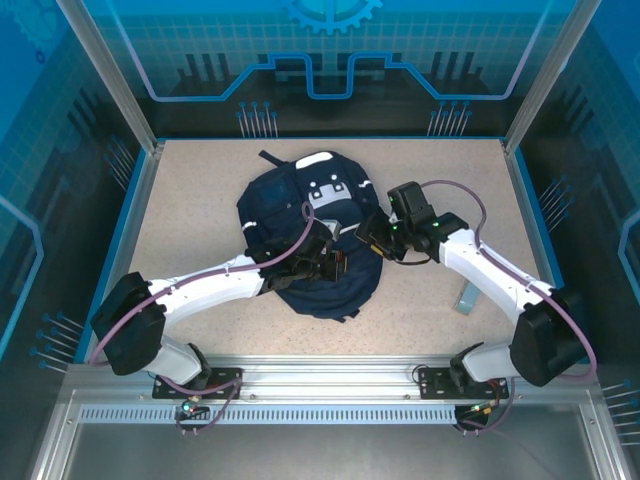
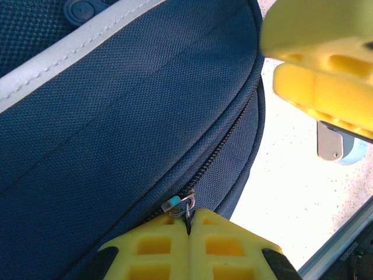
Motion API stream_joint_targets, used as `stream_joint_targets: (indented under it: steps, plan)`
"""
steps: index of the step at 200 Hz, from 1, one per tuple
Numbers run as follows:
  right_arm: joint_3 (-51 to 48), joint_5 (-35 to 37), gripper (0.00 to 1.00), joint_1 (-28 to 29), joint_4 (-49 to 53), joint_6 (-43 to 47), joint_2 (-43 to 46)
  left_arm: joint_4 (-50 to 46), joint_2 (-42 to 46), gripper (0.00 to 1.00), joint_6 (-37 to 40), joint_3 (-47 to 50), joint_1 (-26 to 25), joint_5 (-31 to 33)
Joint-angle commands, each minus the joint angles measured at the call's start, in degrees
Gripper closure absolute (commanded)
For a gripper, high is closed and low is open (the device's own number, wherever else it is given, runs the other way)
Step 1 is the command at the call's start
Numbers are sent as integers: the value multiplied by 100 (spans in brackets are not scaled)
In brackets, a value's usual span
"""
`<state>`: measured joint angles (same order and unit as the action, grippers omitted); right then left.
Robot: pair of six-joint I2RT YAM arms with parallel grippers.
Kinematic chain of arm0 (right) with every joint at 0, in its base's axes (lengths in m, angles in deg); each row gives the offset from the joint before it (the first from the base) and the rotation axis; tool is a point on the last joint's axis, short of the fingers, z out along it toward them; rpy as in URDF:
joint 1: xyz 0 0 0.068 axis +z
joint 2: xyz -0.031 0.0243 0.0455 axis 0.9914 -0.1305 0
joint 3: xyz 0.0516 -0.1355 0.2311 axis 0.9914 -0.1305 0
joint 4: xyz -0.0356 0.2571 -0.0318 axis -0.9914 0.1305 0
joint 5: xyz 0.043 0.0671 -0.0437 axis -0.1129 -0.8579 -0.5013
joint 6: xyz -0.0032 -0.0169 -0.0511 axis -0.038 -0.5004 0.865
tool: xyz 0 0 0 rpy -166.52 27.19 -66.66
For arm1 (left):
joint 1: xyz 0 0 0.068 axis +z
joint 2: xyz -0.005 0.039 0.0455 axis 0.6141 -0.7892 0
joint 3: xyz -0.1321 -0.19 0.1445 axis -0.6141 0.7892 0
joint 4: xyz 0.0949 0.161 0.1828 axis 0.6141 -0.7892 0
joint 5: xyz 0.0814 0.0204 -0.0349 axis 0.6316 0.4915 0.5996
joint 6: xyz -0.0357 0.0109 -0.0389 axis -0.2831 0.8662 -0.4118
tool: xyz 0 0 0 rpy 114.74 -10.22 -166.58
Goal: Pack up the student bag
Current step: Unzip the student bag at the top-center of the table.
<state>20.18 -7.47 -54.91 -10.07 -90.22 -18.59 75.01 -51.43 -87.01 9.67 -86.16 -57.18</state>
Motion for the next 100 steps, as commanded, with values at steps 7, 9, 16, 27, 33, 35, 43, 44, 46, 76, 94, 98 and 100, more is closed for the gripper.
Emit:
stream_joint_targets:
  steps: [7,9,16,27,33,35,43,44,46,76,94,98,100]
  plan:
    - [152,-205,56,98,-58,68,-338,210,20,100,131,-244,-71,-81]
    - [152,-211,56,97,-59,64,-349,208,19,100,128,-242,-69,-75]
    - [152,-223,59,97,-76,69,-391,168,33,100,131,-227,-68,-50]
    - [173,-206,64,97,-59,99,-442,70,79,100,132,-203,-73,19]
    - [187,-166,68,97,-34,112,-458,-24,115,100,124,-190,-68,72]
    - [191,-155,70,93,-25,119,-460,-62,126,100,124,-183,-68,95]
    - [187,-91,78,78,5,145,-469,-206,186,100,113,-130,-68,190]
    - [187,-85,78,79,11,147,-474,-220,197,100,114,-120,-68,196]
    - [196,-60,79,77,26,148,-477,-254,215,100,117,-101,-68,225]
    - [248,344,87,1,281,224,-489,-758,661,100,194,440,-24,576]
    - [341,568,90,-34,408,288,-505,-1097,1095,100,169,822,107,725]
    - [356,607,91,-35,426,309,-514,-1165,1204,100,160,916,138,754]
    - [365,620,91,-41,440,313,-518,-1202,1260,100,159,959,152,762]
